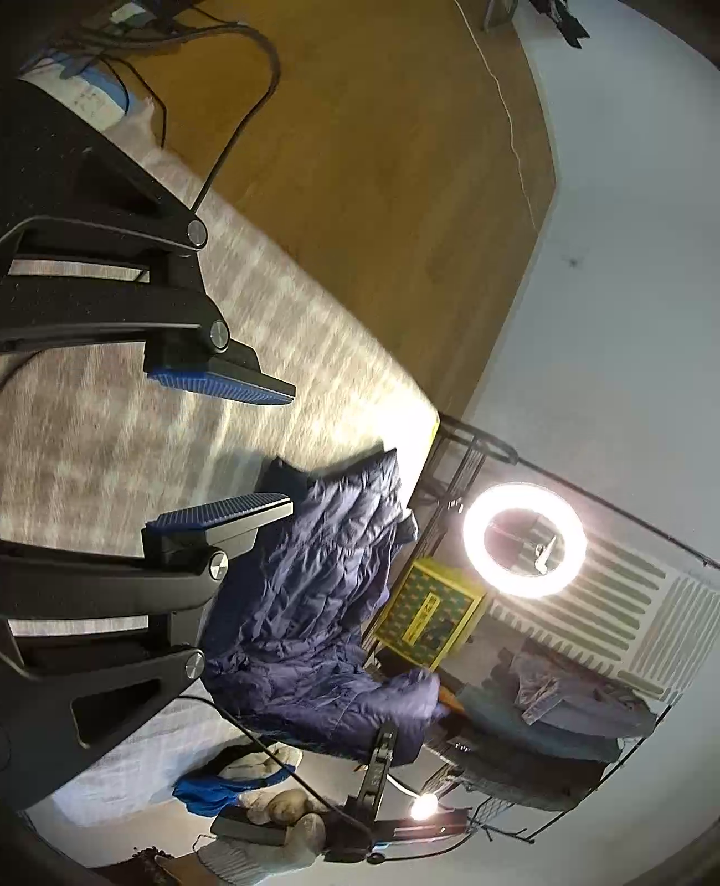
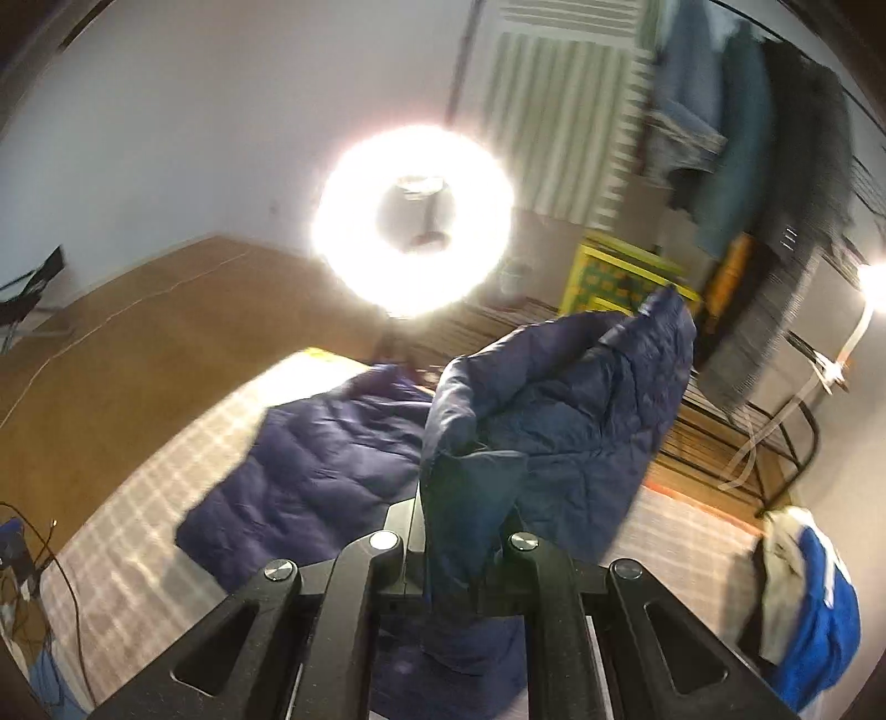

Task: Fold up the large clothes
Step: 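Lift the held edge and fold it over the jacket with the right gripper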

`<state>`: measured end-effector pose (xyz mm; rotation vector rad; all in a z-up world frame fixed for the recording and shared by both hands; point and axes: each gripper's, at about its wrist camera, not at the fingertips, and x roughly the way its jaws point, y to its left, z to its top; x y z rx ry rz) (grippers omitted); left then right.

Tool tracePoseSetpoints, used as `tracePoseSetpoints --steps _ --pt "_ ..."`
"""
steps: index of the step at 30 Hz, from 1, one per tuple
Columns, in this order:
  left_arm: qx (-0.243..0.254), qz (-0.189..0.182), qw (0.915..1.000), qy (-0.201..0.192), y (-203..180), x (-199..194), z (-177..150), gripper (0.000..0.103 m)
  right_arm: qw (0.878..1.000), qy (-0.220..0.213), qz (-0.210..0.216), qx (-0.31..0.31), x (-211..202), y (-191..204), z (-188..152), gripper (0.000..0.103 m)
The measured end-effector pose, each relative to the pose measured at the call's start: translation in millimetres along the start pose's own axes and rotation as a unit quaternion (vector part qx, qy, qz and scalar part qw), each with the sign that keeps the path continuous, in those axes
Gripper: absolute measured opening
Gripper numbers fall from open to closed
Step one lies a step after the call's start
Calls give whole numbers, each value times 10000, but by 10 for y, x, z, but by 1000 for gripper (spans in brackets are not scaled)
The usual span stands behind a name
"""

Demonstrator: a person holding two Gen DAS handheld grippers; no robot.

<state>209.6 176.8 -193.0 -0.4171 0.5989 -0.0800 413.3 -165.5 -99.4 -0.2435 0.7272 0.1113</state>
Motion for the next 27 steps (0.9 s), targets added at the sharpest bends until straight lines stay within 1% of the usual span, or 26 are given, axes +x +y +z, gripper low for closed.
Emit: tracePoseSetpoints --steps 4,8,10,13,15,19,21,24,27 --pt "-127 136 9998 -8 204 -24 -21 35 9990 66 298 -324 246 508 57 8" --pt "-236 237 9994 29 356 -10 -59 35 9966 258 651 -428 566 992 42 8" --pt "-242 298 9992 60 405 15 -70 35 9944 409 795 -563 767 1307 -20 8" --pt "-240 339 9991 108 450 52 -83 35 9896 600 866 -979 1047 1760 -192 8" --pt "-191 378 9990 118 433 82 -79 35 9864 716 951 -1135 1185 1938 -303 8" --pt "-127 407 9990 152 384 182 -62 35 9814 895 1158 -1242 1345 2078 -480 8" --pt "-113 367 9991 164 344 226 -70 35 9809 914 1200 -1226 1371 2045 -513 8" --pt "-74 298 9994 172 277 278 -49 35 9777 857 1616 -1028 1337 1891 -493 10" --pt "-44 185 9996 215 188 368 3 35 9688 923 2099 -945 1286 1792 -506 14"
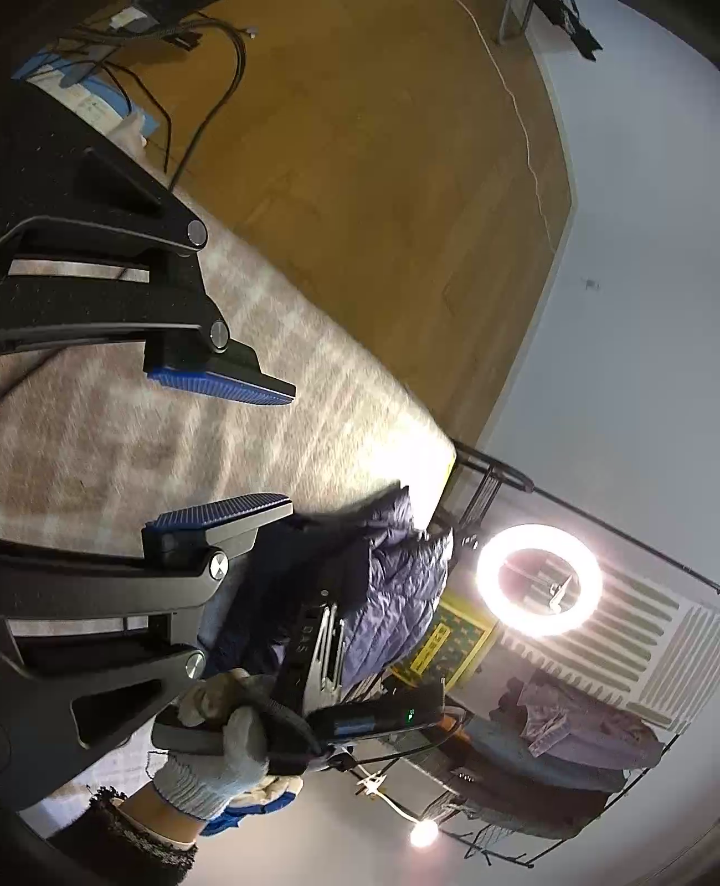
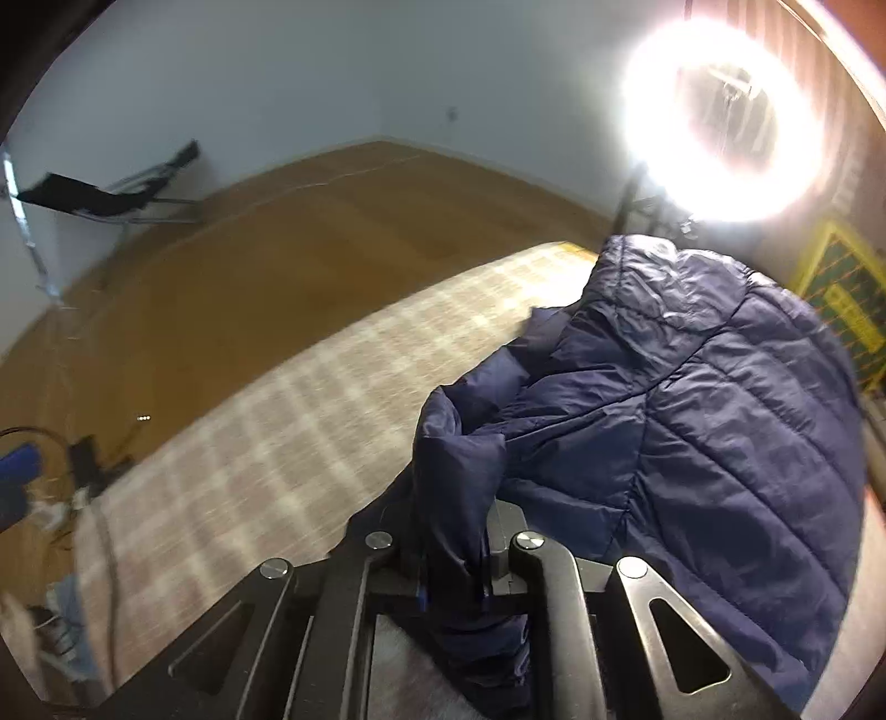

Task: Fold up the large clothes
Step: 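Lift the held edge and fold it over the jacket with the right gripper, then open the right gripper to release the folded edge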

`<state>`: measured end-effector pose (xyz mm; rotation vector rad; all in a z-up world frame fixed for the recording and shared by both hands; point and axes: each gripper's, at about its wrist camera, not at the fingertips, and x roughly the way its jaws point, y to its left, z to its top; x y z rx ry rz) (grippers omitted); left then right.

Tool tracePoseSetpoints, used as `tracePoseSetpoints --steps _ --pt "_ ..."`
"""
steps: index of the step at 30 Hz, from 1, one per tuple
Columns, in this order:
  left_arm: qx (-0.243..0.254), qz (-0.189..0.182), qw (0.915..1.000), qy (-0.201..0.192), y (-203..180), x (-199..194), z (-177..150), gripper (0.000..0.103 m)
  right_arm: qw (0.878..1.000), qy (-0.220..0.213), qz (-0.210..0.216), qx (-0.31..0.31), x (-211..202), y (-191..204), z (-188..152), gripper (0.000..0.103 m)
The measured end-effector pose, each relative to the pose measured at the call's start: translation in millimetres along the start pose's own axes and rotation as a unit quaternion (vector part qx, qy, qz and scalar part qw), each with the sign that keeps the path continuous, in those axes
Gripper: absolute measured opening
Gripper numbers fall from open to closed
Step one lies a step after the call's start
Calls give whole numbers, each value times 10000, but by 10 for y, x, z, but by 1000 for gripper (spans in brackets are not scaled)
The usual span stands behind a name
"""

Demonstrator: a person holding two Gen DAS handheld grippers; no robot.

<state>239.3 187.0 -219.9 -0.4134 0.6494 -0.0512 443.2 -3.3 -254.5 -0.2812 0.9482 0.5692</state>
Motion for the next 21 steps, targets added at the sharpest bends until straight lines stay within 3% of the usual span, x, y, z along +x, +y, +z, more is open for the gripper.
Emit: tracePoseSetpoints --steps 2,6,9,11,12,15,21 --pt "-6 -83 10000 40 -55 69 52 35 9992 -126 379 10 -154 -33 -49 32" --pt "-46 -445 9988 186 -209 235 179 35 9926 -552 1009 383 -626 -221 -237 37" --pt "-146 -795 9958 437 -331 468 306 36 9905 -855 854 656 -1020 -381 -465 48" --pt "-347 -993 9924 640 -374 687 397 38 9903 -973 507 850 -1236 -549 -652 65" --pt "-397 -997 9913 758 -402 836 448 38 9900 -1004 306 942 -1322 -638 -755 67" --pt "-564 -1088 9875 996 -485 1117 524 39 9910 -775 -199 1076 -1431 -901 -1074 69" --pt "-422 -1038 9830 1453 -703 1509 493 43 9882 -313 -380 1448 -1334 -1306 -1470 71"
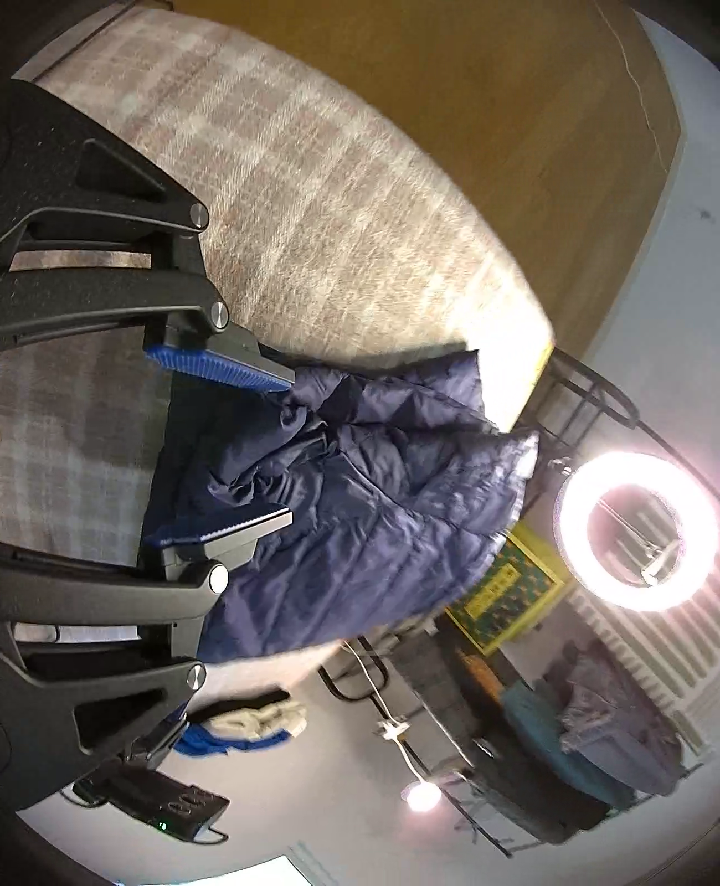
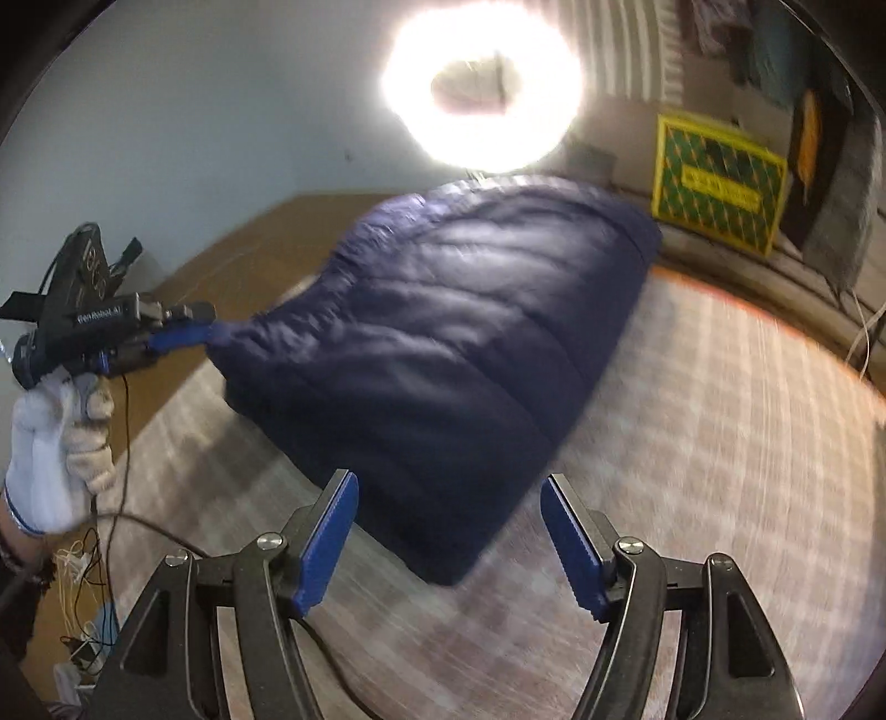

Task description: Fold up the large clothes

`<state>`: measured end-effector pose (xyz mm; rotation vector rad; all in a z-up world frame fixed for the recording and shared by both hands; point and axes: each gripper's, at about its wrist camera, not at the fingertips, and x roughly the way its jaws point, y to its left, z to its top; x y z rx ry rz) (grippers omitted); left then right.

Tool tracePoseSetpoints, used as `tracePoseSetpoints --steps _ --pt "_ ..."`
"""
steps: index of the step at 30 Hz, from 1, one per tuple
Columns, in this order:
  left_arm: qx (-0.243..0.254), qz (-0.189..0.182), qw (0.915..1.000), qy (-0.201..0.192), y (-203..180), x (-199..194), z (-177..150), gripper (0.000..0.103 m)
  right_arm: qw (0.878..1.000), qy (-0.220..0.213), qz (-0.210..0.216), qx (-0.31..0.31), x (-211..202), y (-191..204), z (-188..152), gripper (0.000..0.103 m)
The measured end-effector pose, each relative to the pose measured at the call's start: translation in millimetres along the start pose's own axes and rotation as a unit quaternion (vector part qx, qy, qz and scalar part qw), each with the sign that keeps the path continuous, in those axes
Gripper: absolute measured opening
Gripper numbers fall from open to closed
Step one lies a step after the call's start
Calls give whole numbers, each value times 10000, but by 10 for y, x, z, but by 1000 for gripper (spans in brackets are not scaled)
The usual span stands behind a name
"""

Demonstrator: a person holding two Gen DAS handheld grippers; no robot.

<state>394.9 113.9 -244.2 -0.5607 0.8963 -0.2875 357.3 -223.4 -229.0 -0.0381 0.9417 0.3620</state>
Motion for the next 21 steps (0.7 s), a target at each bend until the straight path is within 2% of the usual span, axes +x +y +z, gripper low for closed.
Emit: tracePoseSetpoints --steps 3,4,6,7,9,10,11,13,15,17,19,21 --pt "-104 116 9998 135 47 130 -22 43 9999 101 30 -101 62 13 -88 71" --pt "-141 119 9997 140 71 150 -21 39 9996 154 -7 -224 109 49 -116 71" --pt "-167 166 9996 129 116 161 -17 13 9980 241 -245 -527 215 168 -153 70" --pt "-127 225 9996 96 122 159 -16 11 9968 292 -401 -627 281 200 -179 68" --pt "-23 275 9996 31 111 133 -34 6 9958 470 -551 -564 392 168 -222 52" --pt "2 297 9996 6 107 124 -44 5 9965 527 -449 -461 402 129 -227 37" --pt "37 338 9994 -22 98 116 -61 4 9975 541 -296 -352 392 105 -225 29" --pt "191 520 9984 -104 57 116 -132 3 9975 433 -399 -395 295 140 -190 12" --pt "358 751 9965 -81 42 193 -243 3 9967 195 -524 -588 119 211 -138 8" --pt "324 859 9958 43 105 314 -353 3 9976 86 -469 -502 21 145 -123 5" --pt "282 877 9957 82 131 370 -418 3 9980 272 -452 -334 124 31 -190 4" --pt "448 1008 9939 -18 68 339 -413 2 9975 435 -483 -278 227 -12 -281 3"
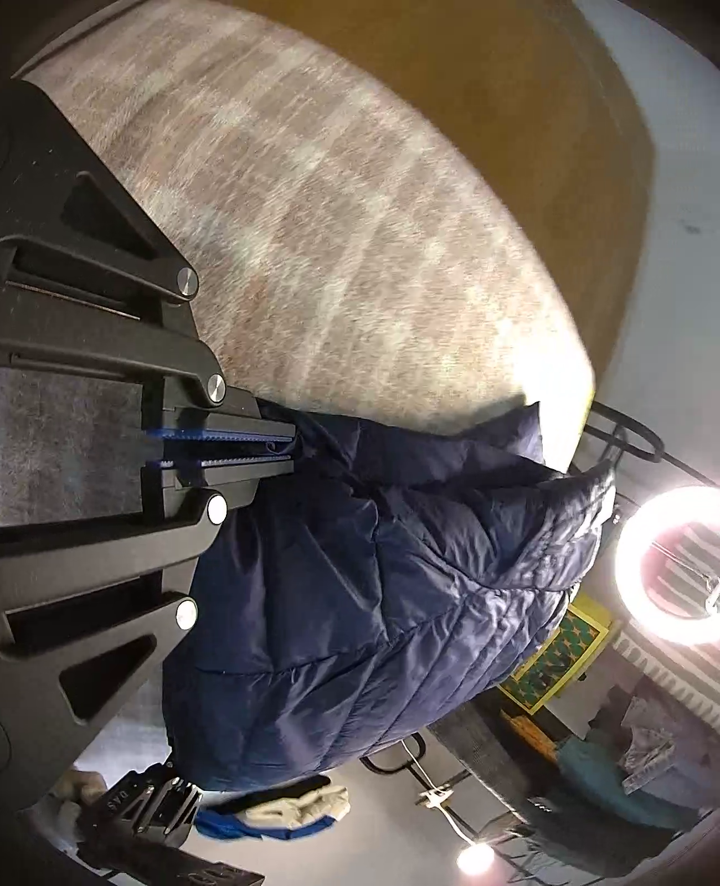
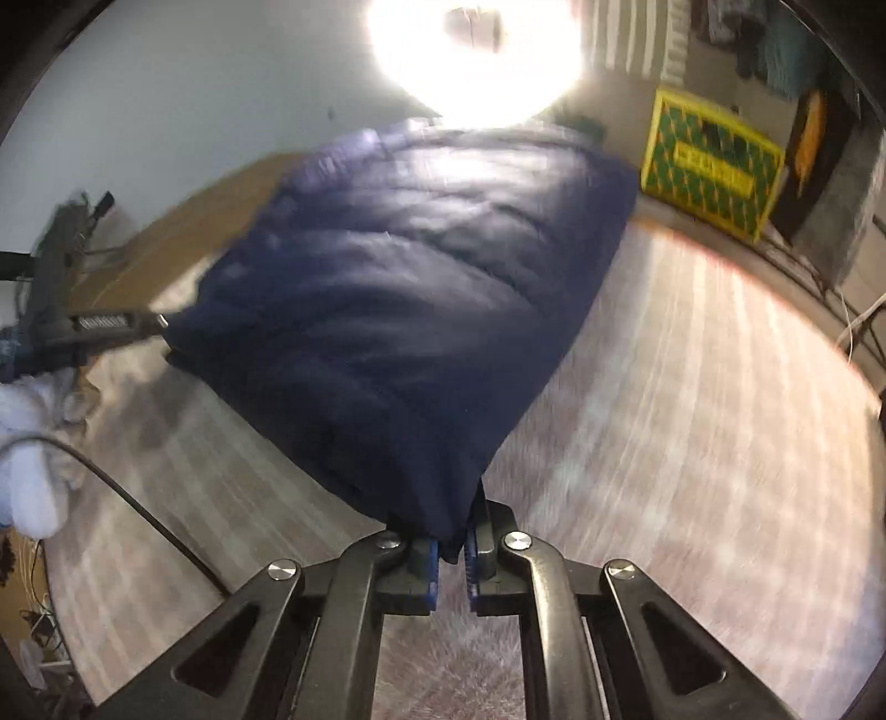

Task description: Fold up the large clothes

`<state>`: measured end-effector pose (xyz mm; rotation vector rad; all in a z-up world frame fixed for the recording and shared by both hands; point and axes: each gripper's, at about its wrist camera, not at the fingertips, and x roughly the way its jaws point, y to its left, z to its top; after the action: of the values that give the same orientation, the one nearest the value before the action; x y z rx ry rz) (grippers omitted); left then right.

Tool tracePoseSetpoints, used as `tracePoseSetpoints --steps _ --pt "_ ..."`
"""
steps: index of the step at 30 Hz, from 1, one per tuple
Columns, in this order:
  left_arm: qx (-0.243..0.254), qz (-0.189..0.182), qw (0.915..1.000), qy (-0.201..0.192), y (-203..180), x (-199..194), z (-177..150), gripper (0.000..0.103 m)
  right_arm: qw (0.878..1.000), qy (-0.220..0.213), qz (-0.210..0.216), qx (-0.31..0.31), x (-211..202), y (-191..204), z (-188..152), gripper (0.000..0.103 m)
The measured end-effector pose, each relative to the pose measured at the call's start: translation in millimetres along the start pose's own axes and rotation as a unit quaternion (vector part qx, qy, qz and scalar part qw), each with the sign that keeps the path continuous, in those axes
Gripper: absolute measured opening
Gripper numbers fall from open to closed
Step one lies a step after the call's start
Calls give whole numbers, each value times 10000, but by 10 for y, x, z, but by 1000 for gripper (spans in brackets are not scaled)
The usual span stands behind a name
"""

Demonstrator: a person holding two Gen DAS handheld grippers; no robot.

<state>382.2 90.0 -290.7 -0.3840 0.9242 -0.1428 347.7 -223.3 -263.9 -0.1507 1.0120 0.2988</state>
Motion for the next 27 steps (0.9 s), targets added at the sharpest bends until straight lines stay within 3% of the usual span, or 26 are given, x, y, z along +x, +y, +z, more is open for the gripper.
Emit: tracePoseSetpoints --steps 4,7,9,11,15,17,20,22,24,27 --pt "336 231 9991 -105 -88 -127 84 2 10000 -62 -21 -71 -23 40 -17 3" --pt "612 447 9970 -165 -127 -292 129 6 9992 47 389 40 -101 -29 -30 6" --pt "629 496 9965 -230 -112 -460 175 8 9977 12 675 65 -246 -77 -80 16" --pt "634 442 9962 -402 -123 -669 212 8 9946 -183 1017 71 -481 -141 -142 35" --pt "1085 380 9898 -843 -470 -947 357 8 9776 -1036 1787 413 -941 -391 -50 35" --pt "1322 251 9867 -910 -717 -905 475 9 9729 -1409 1745 564 -1035 -483 132 37" --pt "1629 297 9817 -937 -991 -689 637 10 9726 -1600 1580 598 -957 -560 493 37" --pt "1817 412 9783 -901 -1124 -452 727 11 9718 -1588 1636 600 -783 -607 723 37" --pt "1847 408 9790 -765 -1163 -224 811 16 9749 -1558 1528 447 -570 -576 881 37" --pt "1782 501 9814 -502 -1110 112 882 16 9824 -1271 1346 258 -93 -531 1026 37"
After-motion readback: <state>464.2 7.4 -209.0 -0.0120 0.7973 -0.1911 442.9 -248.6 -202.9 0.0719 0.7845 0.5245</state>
